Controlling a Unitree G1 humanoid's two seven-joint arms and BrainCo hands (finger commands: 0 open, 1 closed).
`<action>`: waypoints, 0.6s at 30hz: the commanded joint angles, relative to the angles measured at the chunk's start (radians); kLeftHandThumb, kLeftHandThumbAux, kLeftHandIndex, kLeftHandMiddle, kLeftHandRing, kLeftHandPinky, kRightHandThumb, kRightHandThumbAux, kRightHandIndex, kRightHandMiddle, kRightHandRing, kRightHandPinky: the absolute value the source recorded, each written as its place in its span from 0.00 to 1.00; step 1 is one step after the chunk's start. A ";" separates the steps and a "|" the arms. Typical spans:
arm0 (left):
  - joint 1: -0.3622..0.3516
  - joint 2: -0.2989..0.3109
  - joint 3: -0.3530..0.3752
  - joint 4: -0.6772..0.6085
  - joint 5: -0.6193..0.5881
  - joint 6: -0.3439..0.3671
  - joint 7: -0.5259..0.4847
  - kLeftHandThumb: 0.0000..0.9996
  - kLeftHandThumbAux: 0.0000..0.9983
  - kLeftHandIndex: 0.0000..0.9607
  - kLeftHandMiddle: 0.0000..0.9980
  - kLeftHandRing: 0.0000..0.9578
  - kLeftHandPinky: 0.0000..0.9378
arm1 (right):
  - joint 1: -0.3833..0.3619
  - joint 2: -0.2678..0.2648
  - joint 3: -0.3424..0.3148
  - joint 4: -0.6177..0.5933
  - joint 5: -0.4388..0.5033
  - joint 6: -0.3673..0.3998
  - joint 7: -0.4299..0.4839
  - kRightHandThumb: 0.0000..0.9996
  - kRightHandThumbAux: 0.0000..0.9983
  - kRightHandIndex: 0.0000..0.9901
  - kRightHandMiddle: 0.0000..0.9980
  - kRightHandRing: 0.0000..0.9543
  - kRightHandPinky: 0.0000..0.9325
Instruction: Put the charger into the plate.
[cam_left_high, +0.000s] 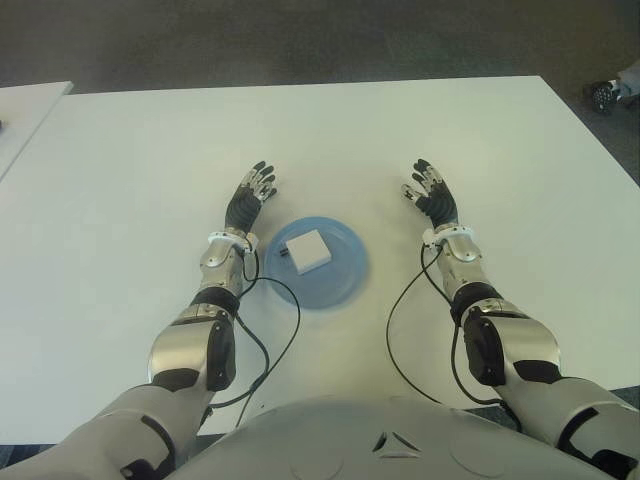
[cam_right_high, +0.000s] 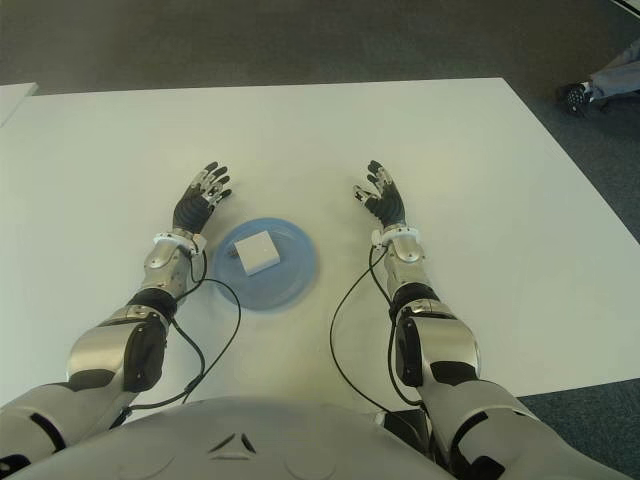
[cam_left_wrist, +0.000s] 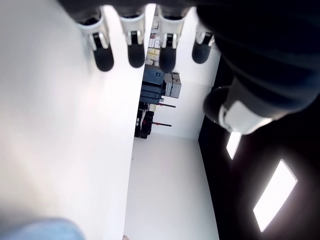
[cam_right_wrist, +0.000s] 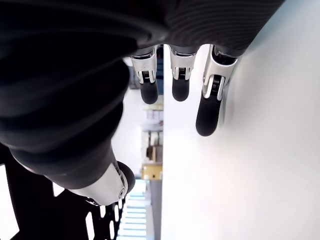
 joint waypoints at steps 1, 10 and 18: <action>0.045 0.014 0.000 0.033 0.006 0.023 -0.009 0.07 0.56 0.03 0.09 0.08 0.09 | 0.099 0.022 0.005 0.067 -0.010 0.082 0.006 0.07 0.81 0.00 0.00 0.00 0.00; 0.044 0.021 0.000 0.038 0.006 0.019 -0.010 0.07 0.56 0.02 0.08 0.07 0.08 | 0.101 0.038 0.022 0.070 -0.026 0.087 -0.001 0.08 0.78 0.00 0.00 0.00 0.00; 0.043 0.021 -0.004 0.040 0.010 0.030 -0.005 0.08 0.56 0.02 0.08 0.07 0.08 | 0.102 0.043 0.025 0.072 -0.022 0.092 0.002 0.07 0.78 0.00 0.00 0.00 0.00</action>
